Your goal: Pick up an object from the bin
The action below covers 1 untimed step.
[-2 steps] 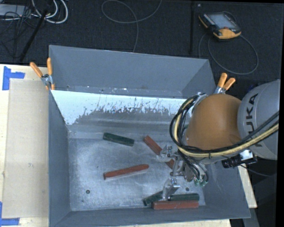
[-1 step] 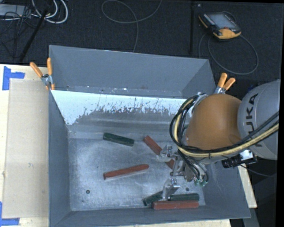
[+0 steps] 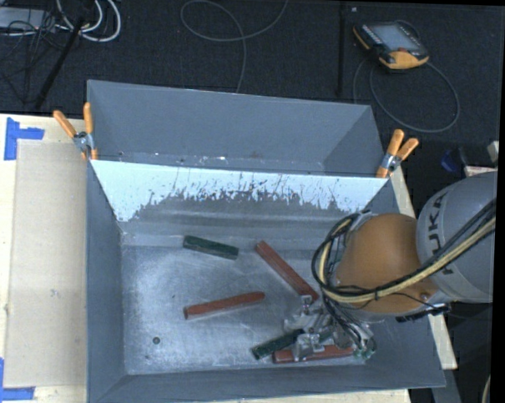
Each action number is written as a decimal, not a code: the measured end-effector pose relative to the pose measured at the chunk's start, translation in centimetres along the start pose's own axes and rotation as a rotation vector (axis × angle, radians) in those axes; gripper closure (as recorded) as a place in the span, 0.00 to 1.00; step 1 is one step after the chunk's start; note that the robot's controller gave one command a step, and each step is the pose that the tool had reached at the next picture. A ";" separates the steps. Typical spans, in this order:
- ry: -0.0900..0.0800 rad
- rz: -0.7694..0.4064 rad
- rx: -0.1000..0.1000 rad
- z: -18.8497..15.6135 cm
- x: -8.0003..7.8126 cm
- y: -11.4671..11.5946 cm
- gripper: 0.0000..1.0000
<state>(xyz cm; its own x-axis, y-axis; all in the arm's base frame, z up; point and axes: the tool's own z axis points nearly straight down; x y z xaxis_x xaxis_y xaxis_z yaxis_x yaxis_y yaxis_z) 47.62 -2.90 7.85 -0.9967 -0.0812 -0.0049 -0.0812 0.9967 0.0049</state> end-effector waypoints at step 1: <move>0.000 0.000 0.000 0.0 0.0 0.0 1.00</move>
Offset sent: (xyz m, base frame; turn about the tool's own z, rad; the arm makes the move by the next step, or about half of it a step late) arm 0.0106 0.0013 0.0943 0.0202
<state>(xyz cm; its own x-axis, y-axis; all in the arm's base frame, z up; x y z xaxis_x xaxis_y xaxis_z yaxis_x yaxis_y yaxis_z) 47.62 -2.90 7.85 -0.9967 -0.0807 -0.0049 -0.0808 0.9967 0.0049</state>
